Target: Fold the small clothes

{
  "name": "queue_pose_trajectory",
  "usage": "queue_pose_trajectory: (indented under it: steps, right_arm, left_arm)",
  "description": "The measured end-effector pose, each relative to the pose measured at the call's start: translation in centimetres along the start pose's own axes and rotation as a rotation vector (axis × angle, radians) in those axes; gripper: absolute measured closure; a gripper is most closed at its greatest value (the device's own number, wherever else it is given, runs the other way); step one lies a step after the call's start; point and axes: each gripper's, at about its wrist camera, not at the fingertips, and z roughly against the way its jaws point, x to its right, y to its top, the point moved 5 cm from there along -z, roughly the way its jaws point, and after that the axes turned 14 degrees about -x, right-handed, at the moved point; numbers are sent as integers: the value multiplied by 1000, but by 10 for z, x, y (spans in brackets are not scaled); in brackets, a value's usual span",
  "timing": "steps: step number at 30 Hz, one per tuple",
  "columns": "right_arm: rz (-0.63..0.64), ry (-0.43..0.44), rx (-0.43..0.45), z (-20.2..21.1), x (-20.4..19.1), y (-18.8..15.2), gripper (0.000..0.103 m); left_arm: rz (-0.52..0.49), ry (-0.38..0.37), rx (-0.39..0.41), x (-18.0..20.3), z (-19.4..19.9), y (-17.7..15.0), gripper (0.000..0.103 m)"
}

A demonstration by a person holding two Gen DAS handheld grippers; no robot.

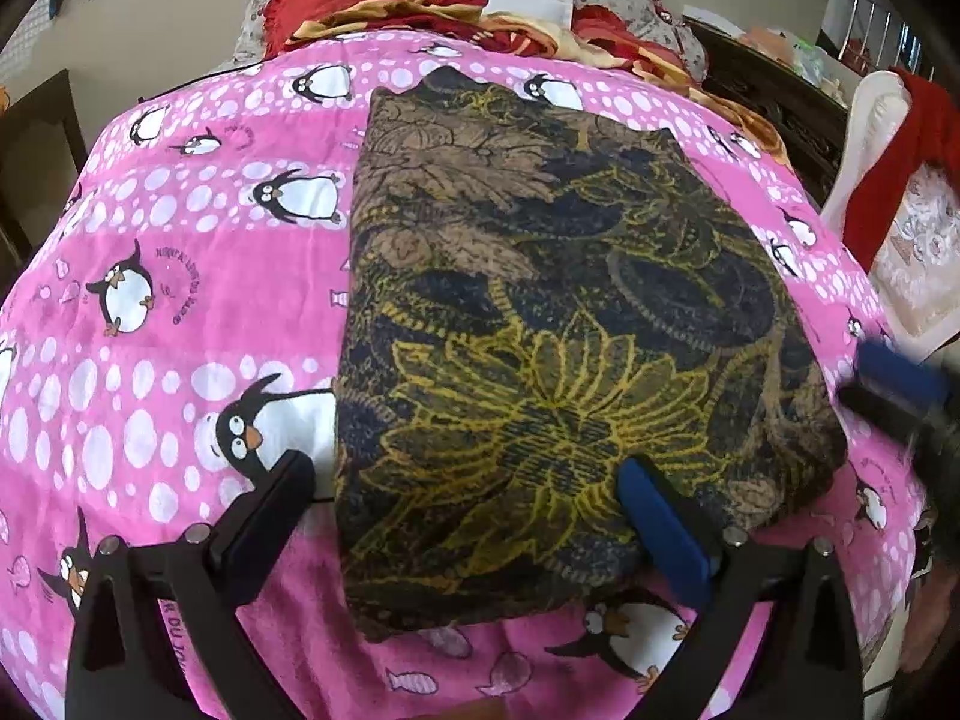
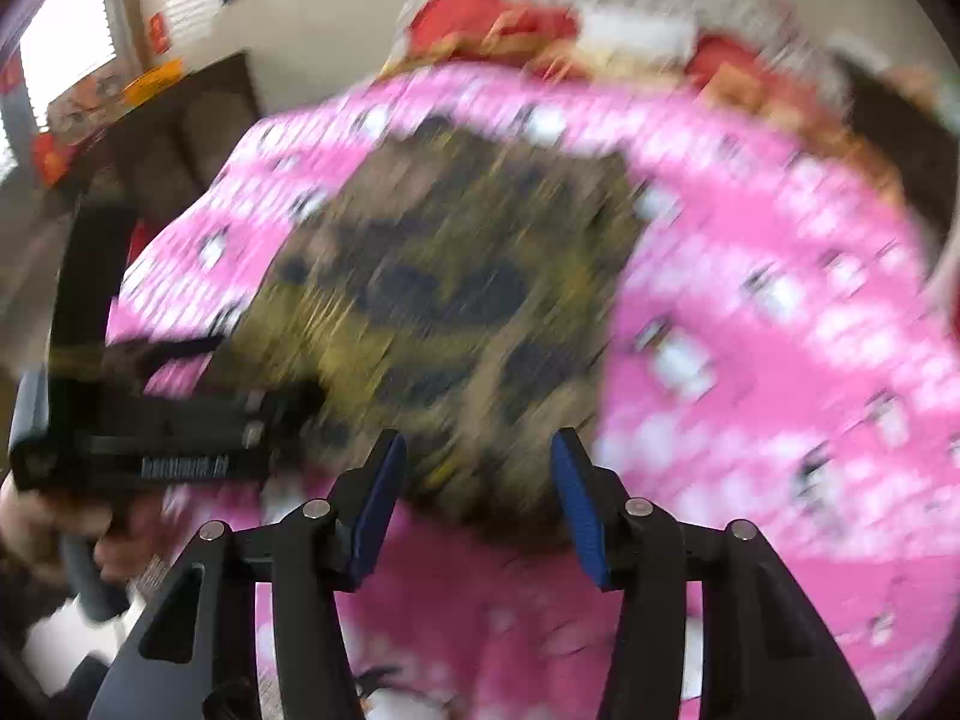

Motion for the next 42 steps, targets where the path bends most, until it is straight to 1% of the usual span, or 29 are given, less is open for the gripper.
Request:
queue_pose_trajectory:
  steps: [1, 2, 3, 4, 5, 6, 7, 9, 10, 12, 14, 17, 20, 22, 24, 26, 29, 32, 38, 42]
  right_arm:
    - [-3, -16, 25, 3, -1, 8, 49]
    - [-4, -7, 41, 3, -2, 18, 50]
    - [3, 25, 35, -1, -4, 24, 56]
    - [18, 59, -1, -13, -8, 30, 65]
    - [23, 73, -40, -24, -9, 32, 68]
    - [21, 67, -100, -41, -7, 32, 73]
    - [20, 49, -137, -54, -4, 30, 80]
    - [29, 62, -117, -60, 0, 28, 80]
    - [18, 73, -122, -58, 2, 29, 80]
    - [18, 65, -130, -49, 1, 30, 81]
    - [6, 43, -99, -28, 4, 28, 81]
    - [-26, 65, -45, 13, 8, 15, 80]
    - [-56, 76, -16, 53, 14, -6, 74]
    - [-65, 64, -25, 71, 18, -22, 64]
    - [-79, 47, -37, 83, 25, -38, 60]
    - [-101, 36, -40, 95, 33, -54, 59]
    - [-112, 9, -37, 106, 42, -72, 59]
    - [-105, -31, -17, 114, 45, -82, 59]
    - [-101, -10, 8, 117, 41, -82, 59]
    - [-98, -8, 8, 116, 38, -79, 59]
  left_arm:
    - [1, 2, -1, 0, 0, 0, 0]
    - [2, 2, -2, 0, -1, 0, 0]
    - [6, 0, -7, -1, -1, 0, 0]
    - [6, -1, -10, -1, -2, 1, 0]
    - [7, -2, -13, -2, -2, 1, 0]
    - [7, 1, -17, -1, -2, 1, 0]
    - [6, 6, -17, -1, -3, 1, 0]
    - [10, 10, -24, -1, -2, 2, 0]
    - [12, 11, -29, -1, -2, 2, 0]
    - [19, 19, -40, -2, 3, 3, 0]
    - [19, 35, -34, 2, 17, 0, 0]
    - [16, 68, -38, 12, 43, -10, 0]
    - [15, 50, -46, 27, 66, -22, 0]
    - [11, 57, -42, 36, 78, -28, 0]
    - [2, 77, -33, 46, 88, -32, 0]
    - [-7, 88, -27, 54, 95, -36, 0]
    - [-13, 71, -25, 64, 103, -41, 0]
    - [-27, 83, -15, 72, 109, -45, 0]
    - [-38, 93, -17, 78, 112, -49, 0]
    - [-36, 97, -12, 78, 113, -50, 0]
